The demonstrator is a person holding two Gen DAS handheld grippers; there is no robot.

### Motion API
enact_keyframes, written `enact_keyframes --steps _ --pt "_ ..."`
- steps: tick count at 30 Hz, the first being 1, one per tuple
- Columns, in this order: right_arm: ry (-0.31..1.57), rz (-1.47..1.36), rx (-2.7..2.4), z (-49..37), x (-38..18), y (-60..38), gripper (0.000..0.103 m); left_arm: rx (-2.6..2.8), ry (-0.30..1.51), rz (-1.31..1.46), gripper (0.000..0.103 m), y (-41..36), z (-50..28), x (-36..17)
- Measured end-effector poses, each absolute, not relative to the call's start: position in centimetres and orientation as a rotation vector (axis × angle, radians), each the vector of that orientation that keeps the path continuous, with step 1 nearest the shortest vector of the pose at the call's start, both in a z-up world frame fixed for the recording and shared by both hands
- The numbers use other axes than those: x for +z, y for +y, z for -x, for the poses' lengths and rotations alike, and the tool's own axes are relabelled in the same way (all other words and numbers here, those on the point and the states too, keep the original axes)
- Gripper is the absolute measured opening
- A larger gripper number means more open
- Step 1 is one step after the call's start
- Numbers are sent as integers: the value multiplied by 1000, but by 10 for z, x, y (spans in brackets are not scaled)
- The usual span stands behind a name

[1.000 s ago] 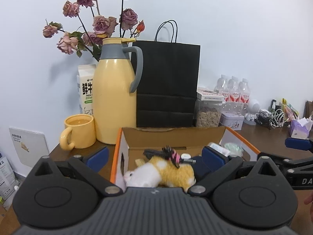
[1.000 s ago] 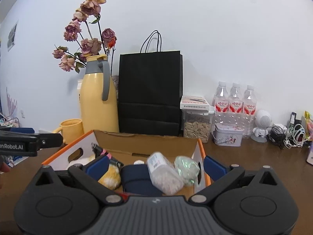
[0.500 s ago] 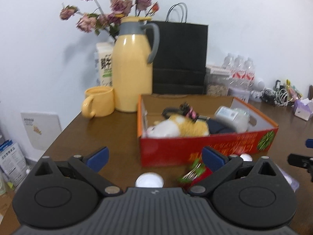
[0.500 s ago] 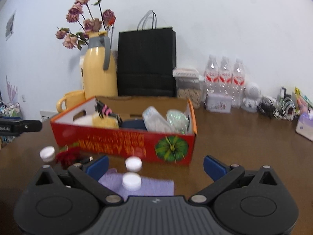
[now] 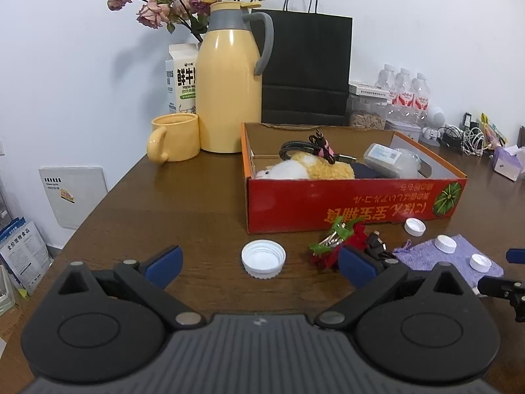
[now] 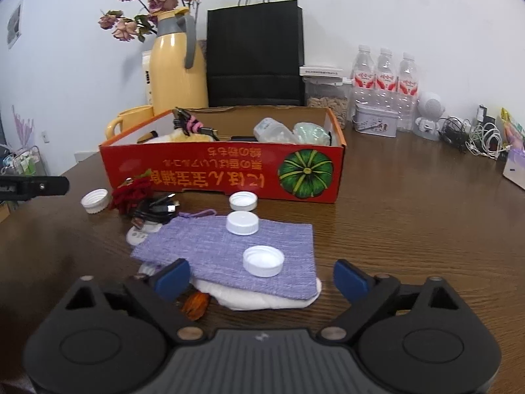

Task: Organize objects
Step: 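Grasp a white cap on the purple cloth with the right tool while the left tool grasps a white cap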

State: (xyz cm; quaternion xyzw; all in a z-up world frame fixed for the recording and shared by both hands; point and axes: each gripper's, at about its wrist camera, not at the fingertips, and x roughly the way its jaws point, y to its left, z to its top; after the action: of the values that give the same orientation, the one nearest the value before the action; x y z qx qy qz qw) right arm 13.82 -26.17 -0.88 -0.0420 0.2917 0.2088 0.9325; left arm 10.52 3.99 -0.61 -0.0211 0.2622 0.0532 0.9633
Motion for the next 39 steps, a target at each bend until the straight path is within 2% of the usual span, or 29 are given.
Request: enact_keyframes --steps 2,3,7,15,33,34,37,38,39 --pt "592 87 434 -137 -8 -261 92 110 537 47 103 41 -105 -8" --pt "589 84 434 -137 -7 -261 88 110 539 52 103 41 -105 -8" --pt "577 65 420 -142 -5 -262 55 107 546 58 103 41 -106 -10" --pt "620 65 420 -159 -11 -257 29 117 558 71 103 44 -110 -14" --pt "612 43 413 -162 -13 -260 27 157 639 41 102 49 -149 -27" --pt "610 41 413 -162 -12 -261 27 154 643 36 100 48 -152 -28" --pt "600 38 414 -161 -10 -261 27 138 670 46 84 48 -162 -32" --pt "597 37 416 -160 -10 -262 27 133 678 52 72 48 -165 -34" --pt "594 36 417 -160 -9 -262 27 128 686 57 52 48 -168 -36"
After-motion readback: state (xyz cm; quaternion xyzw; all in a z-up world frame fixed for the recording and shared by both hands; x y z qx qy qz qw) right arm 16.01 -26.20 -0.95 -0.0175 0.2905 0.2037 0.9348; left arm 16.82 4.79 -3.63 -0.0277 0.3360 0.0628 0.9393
